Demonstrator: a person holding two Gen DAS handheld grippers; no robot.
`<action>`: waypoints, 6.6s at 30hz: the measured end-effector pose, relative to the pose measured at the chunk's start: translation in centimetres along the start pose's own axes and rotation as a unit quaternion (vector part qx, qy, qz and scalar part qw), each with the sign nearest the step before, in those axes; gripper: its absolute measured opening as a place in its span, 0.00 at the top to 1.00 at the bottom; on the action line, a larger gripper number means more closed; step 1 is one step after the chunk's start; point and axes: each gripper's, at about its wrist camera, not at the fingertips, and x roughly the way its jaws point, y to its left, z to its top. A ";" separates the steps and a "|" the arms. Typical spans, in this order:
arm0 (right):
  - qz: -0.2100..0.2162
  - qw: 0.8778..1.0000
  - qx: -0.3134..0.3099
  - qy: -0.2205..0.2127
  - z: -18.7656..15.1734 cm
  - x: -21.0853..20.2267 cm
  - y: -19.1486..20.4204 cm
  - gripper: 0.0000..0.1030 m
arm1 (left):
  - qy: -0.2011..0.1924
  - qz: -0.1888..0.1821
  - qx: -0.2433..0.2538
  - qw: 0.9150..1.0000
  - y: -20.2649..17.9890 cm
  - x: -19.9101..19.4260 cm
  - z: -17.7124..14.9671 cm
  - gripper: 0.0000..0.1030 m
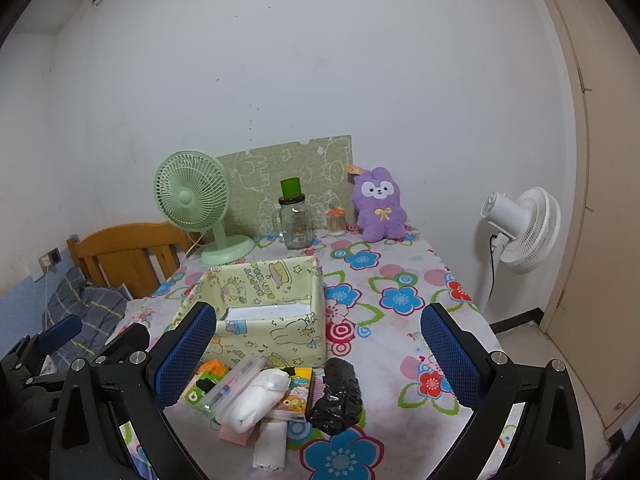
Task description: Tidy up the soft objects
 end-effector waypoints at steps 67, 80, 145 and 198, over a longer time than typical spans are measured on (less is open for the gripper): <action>0.038 0.985 -0.003 0.169 -6.0 11.8 2.8 0.23 | 0.136 0.005 0.018 0.990 0.4 10.6 -5.2 0.33; 0.066 0.980 -0.027 0.185 -6.3 13.1 5.6 0.26 | 0.160 -0.013 0.015 0.987 1.0 11.6 -5.7 0.41; 0.084 0.978 0.014 0.191 -4.1 12.4 5.8 0.83 | 0.138 -0.050 0.018 0.989 -0.6 9.5 -3.0 0.89; 0.072 0.992 -0.006 0.107 5.6 12.4 5.4 0.83 | 0.059 -0.044 0.023 0.997 -2.2 9.6 5.8 0.88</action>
